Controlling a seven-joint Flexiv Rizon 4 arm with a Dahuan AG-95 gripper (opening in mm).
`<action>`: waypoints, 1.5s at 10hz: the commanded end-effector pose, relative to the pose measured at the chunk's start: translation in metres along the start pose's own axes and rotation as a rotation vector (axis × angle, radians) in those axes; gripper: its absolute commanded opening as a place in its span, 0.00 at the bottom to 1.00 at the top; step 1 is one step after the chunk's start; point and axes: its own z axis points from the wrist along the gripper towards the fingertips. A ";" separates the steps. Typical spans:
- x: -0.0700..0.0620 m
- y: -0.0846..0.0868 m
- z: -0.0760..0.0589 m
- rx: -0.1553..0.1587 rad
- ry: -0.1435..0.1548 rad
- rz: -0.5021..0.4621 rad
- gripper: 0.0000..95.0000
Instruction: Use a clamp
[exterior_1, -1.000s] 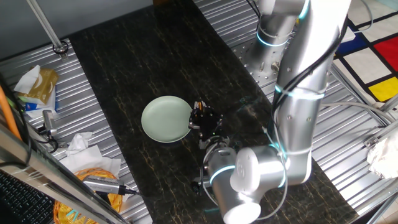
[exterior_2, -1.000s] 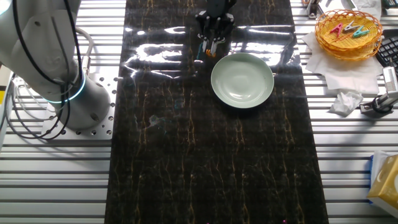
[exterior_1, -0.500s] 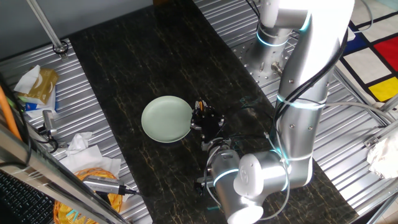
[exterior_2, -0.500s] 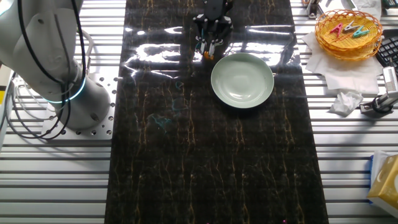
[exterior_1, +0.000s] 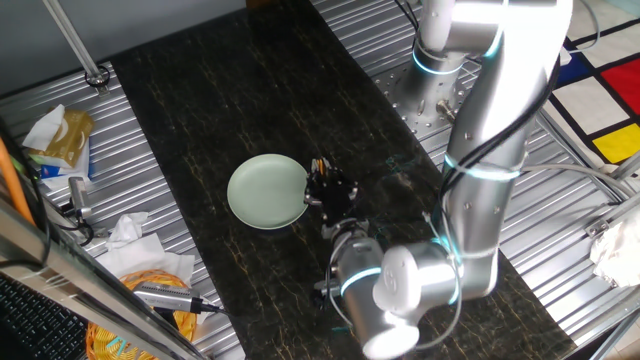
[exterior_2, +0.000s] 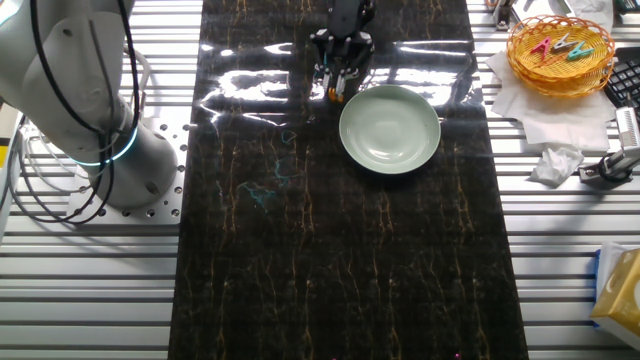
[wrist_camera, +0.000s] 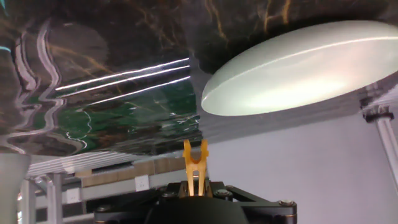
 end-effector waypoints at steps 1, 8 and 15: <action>-0.002 0.000 0.005 -0.001 0.018 -0.005 0.00; 0.001 0.002 0.044 0.078 0.004 0.013 0.00; 0.008 -0.014 0.065 0.200 -0.007 0.014 0.00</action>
